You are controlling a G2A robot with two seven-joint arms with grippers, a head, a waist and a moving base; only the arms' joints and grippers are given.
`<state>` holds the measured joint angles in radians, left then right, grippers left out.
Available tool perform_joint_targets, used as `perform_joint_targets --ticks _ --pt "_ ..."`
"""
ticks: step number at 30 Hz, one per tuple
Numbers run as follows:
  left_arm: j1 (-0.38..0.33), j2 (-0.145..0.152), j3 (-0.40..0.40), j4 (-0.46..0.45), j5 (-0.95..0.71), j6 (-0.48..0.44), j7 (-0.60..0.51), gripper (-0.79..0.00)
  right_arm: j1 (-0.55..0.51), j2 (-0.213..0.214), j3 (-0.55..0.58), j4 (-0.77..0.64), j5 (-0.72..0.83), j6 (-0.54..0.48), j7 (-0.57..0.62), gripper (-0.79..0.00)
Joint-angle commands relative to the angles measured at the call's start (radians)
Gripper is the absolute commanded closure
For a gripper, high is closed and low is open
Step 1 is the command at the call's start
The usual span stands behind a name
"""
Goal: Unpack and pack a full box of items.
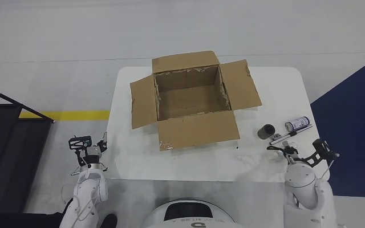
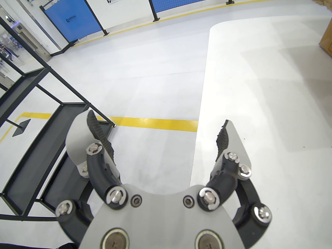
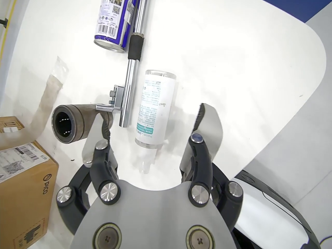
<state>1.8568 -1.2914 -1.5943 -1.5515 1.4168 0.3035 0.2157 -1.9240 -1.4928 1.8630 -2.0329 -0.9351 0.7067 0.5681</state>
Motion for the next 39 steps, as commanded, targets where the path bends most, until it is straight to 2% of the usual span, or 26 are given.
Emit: perform_joint_targets --ticks 1,12,15,17,18,24,33,39 --pt "0.0 0.0 0.0 0.0 0.0 0.0 0.0 -0.785 0.013 0.002 -0.004 0.017 -0.014 0.008 0.016 -0.388" --pt "0.0 0.0 0.0 0.0 0.0 0.0 0.0 -0.785 0.066 0.01 -0.045 0.094 -0.118 0.047 0.053 -0.342" --pt "0.0 0.0 0.0 0.0 0.0 0.0 0.0 -0.785 0.069 0.01 -0.053 0.105 -0.138 0.052 0.052 -0.243" --pt "0.0 0.0 0.0 0.0 0.0 0.0 0.0 -0.785 0.068 0.01 -0.056 0.105 -0.141 0.052 0.055 -0.04" --pt "0.0 0.0 0.0 0.0 0.0 0.0 0.0 -0.785 0.067 0.011 -0.053 0.102 -0.135 0.049 0.06 0.0" --pt "0.0 0.0 0.0 0.0 0.0 0.0 0.0 -0.785 0.041 0.011 0.031 0.026 0.002 0.014 0.109 0.0" --pt "0.0 0.0 0.0 0.0 0.0 0.0 0.0 -0.785 -0.075 -0.003 0.233 -0.125 0.51 -0.192 0.172 0.0" --pt "0.0 0.0 0.0 0.0 0.0 0.0 0.0 -0.785 -0.085 -0.003 0.246 -0.129 0.532 -0.203 0.181 0.0"
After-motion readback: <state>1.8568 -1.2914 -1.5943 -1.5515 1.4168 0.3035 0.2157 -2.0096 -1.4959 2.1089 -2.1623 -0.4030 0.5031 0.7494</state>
